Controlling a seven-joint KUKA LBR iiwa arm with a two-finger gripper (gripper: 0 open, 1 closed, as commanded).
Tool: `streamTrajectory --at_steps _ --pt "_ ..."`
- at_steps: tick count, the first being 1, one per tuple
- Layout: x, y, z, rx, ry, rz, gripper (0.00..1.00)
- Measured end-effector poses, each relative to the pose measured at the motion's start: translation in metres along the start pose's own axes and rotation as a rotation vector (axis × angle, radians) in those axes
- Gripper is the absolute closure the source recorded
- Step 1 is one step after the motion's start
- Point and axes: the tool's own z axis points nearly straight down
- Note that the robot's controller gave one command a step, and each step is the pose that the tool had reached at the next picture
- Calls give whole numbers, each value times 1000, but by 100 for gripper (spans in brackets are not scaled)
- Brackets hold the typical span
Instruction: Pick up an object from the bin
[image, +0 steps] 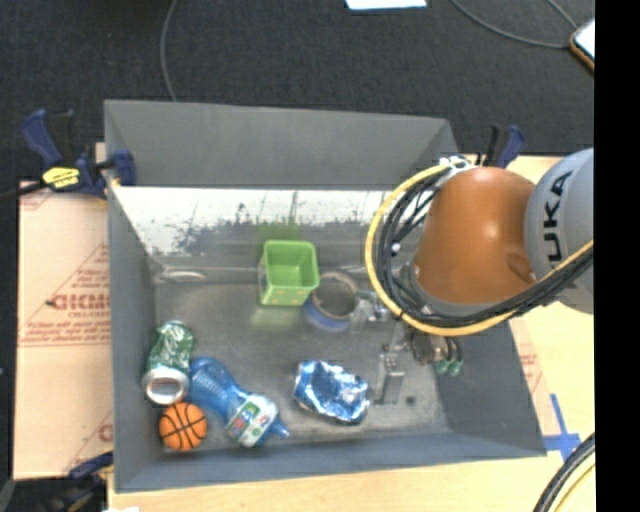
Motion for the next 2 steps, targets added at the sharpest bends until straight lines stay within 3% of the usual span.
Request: streamTrajectory --at_steps 1,2 --pt "0 0 0 0 0 0 0" --pt "7 47 30 -2 1 24 0"
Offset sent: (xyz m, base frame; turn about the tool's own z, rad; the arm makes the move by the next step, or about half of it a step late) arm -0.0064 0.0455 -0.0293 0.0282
